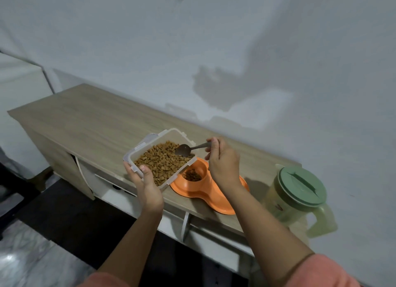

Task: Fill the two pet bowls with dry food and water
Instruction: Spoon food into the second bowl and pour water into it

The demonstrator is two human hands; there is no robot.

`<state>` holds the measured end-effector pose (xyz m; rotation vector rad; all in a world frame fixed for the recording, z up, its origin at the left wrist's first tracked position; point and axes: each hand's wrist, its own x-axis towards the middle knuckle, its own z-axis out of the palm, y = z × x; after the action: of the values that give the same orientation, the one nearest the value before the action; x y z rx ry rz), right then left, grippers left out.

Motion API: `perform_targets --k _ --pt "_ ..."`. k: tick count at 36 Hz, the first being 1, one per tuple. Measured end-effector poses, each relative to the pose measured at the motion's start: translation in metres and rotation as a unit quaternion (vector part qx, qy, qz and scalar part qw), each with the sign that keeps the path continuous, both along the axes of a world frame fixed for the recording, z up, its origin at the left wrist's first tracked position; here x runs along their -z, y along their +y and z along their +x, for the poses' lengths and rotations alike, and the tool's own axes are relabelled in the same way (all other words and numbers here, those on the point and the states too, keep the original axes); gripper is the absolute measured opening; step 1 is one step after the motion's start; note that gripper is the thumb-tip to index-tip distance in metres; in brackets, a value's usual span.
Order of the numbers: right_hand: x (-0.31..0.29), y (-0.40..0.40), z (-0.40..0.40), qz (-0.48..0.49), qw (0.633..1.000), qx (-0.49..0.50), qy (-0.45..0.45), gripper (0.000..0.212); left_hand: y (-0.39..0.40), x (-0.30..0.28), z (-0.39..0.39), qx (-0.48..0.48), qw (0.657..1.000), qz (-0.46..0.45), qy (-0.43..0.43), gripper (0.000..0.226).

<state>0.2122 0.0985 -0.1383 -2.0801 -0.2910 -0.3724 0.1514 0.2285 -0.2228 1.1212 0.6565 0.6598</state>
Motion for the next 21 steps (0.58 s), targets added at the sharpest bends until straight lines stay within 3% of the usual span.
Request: perform_targets --k 8,15,21 --pt "0.016 0.006 -0.001 0.06 0.993 0.025 0.103 0.029 -0.006 -0.003 -0.001 0.015 1.0 -0.017 -0.005 0.06" --pt "0.009 0.005 0.0 0.069 0.987 0.047 0.134 0.032 -0.004 -0.001 -0.002 -0.003 1.0 -0.019 -0.006 0.062" --pt "0.008 0.007 -0.005 0.182 0.949 0.047 0.254 0.032 -0.005 0.0 -0.004 0.003 0.999 -0.036 -0.01 0.063"
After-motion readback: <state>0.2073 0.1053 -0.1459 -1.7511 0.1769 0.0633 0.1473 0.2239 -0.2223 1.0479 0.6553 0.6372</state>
